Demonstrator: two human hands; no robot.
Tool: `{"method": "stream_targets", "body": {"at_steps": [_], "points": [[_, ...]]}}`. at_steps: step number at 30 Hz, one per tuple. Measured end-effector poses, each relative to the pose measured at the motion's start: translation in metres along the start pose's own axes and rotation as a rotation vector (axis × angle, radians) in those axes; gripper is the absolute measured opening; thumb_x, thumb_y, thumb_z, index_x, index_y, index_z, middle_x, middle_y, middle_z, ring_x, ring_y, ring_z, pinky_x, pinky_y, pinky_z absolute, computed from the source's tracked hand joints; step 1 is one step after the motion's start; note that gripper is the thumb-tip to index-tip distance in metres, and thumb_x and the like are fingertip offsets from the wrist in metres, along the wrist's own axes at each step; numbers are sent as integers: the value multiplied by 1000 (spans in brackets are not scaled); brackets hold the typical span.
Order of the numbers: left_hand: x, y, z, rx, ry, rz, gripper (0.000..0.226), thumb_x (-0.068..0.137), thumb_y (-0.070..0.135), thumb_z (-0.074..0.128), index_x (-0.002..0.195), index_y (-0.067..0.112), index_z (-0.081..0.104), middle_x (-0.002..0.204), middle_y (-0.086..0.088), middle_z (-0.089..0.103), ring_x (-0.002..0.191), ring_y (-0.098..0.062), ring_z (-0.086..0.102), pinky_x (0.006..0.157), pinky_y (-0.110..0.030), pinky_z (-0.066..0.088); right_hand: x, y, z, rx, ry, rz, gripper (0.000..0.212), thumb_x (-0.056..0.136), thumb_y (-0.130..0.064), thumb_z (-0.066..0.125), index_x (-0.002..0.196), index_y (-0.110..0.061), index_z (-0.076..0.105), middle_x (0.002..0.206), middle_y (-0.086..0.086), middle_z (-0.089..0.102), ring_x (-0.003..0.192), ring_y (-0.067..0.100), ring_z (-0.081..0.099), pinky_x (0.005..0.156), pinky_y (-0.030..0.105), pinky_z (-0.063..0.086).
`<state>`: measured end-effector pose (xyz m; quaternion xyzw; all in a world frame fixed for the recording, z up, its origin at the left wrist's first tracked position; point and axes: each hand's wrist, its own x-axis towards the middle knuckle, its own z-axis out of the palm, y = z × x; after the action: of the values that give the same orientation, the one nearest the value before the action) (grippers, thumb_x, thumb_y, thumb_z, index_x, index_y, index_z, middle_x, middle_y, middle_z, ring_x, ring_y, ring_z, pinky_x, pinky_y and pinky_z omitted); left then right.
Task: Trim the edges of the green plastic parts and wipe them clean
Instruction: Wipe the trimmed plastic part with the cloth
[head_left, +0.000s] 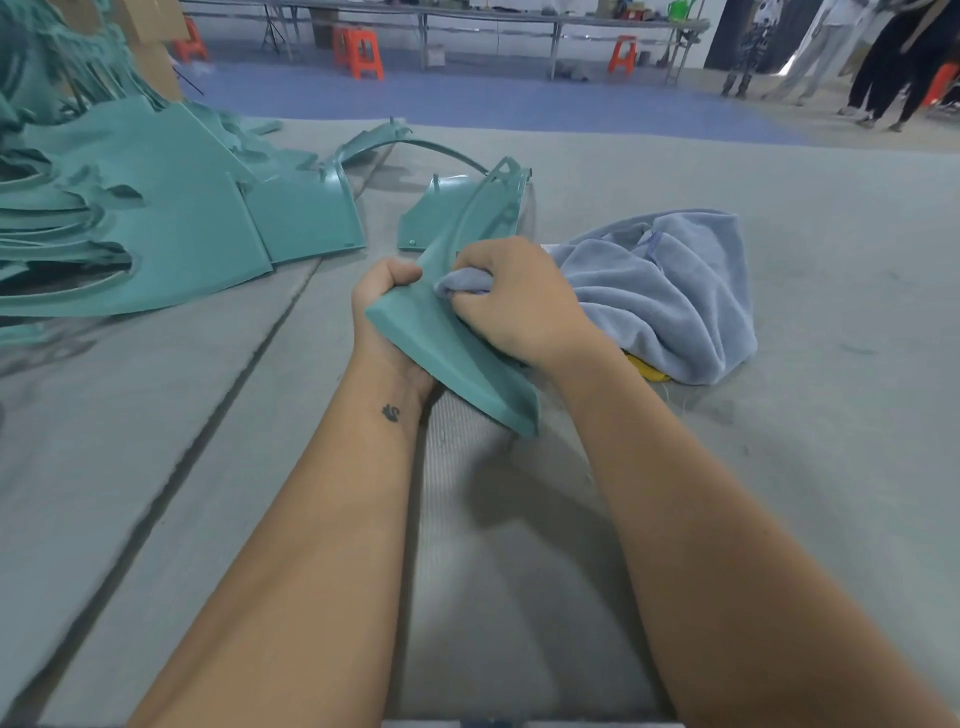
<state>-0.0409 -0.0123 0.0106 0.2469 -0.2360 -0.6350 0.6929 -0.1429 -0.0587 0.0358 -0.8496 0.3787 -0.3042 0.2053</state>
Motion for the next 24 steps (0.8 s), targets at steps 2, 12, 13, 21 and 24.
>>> {"method": "stream_targets", "body": {"at_steps": [2, 12, 13, 21, 24], "points": [[-1, 1, -1, -14, 1, 4, 41, 69, 24, 38, 96, 3, 59, 73, -12, 66, 60, -27, 65, 61, -30, 57, 0, 3, -4, 42, -69, 14, 22, 85, -16, 57, 63, -17, 59, 59, -6, 57, 66, 15, 55, 60, 35, 47], [6, 1, -8, -27, 106, 14, 39, 62, 21, 42, 93, 1, 55, 81, -18, 68, 73, -31, 69, 73, -37, 57, -3, 19, -3, -186, -28, 201, 18, 84, -20, 51, 75, -7, 59, 66, 4, 55, 67, 25, 55, 59, 34, 44], [6, 0, -9, -38, 104, 25, 39, 62, 20, 42, 94, 1, 55, 79, -17, 69, 73, -30, 70, 72, -37, 57, -3, 18, 1, -240, -5, 181, 17, 86, -21, 49, 78, -8, 58, 69, 3, 55, 71, 25, 55, 60, 34, 43], [8, 2, -11, 0, 45, -12, 42, 66, 24, 39, 95, 0, 57, 82, -17, 67, 67, -29, 66, 64, -33, 58, -6, 8, 0, -10, -46, 111, 16, 80, -11, 51, 72, -13, 65, 69, 2, 63, 74, 22, 59, 64, 41, 51], [8, 3, -11, 24, 52, -16, 37, 74, 23, 37, 92, 2, 62, 76, -14, 68, 61, -27, 67, 60, -31, 58, -8, 2, -1, 128, -50, 81, 18, 84, -12, 53, 71, 1, 54, 75, 18, 60, 66, 23, 49, 66, 46, 49]]}}
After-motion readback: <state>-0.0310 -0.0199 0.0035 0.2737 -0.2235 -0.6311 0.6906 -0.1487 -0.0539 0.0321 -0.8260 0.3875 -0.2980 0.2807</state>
